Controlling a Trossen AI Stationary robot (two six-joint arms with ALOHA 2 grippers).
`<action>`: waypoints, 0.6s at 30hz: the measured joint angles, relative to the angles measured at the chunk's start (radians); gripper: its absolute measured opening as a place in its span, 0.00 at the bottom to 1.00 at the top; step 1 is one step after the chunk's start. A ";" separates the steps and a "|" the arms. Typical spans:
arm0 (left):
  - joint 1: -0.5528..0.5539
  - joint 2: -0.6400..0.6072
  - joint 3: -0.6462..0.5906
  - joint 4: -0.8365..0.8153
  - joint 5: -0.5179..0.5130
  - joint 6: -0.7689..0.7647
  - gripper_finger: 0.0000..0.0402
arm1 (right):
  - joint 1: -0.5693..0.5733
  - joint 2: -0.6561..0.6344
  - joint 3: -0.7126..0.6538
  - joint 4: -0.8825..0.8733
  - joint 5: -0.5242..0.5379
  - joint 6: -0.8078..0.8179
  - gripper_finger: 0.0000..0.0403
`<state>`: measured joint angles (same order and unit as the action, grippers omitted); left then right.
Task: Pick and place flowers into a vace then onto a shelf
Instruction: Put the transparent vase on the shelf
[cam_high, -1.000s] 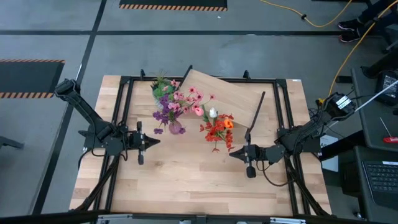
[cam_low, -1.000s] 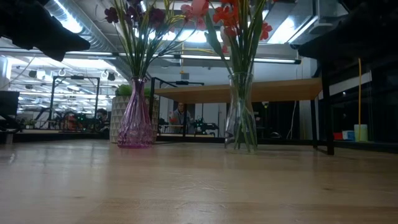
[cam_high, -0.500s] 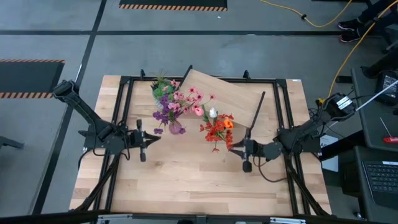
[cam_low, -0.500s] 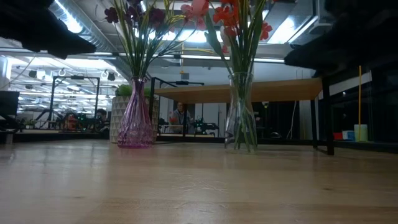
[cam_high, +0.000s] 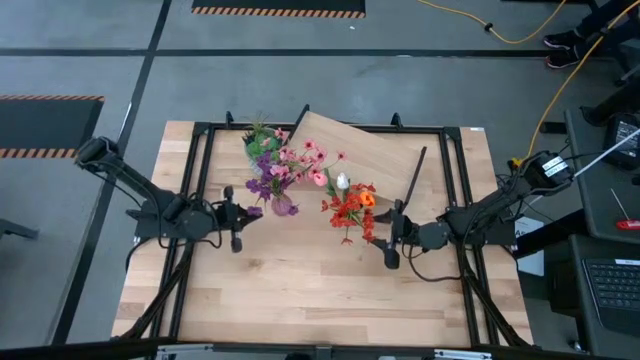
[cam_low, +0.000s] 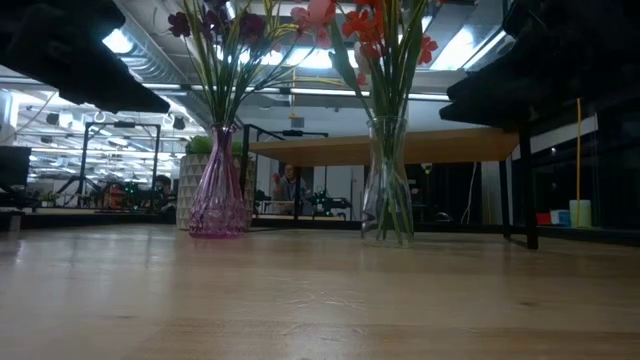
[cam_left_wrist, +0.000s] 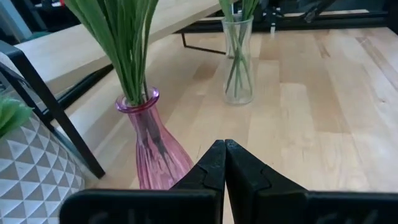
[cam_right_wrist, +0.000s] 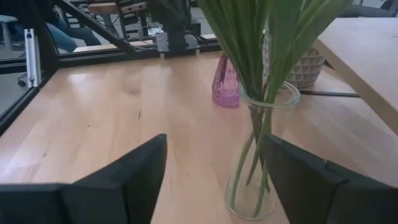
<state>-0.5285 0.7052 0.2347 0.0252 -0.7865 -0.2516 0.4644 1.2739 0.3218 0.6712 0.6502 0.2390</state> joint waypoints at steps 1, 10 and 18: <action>0.007 0.000 0.000 0.000 0.004 0.000 0.01 | 0.000 0.000 0.000 0.000 0.000 -0.001 0.67; 0.020 0.000 0.000 0.000 0.060 0.001 0.01 | -0.037 0.037 0.000 0.003 0.001 -0.006 0.74; 0.020 0.000 0.000 0.000 0.058 0.002 0.01 | -0.108 0.162 0.000 0.125 0.002 -0.011 0.74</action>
<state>-0.5083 0.7048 0.2348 0.0254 -0.7283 -0.2501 0.3563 1.4360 0.3222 0.7967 0.6521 0.2279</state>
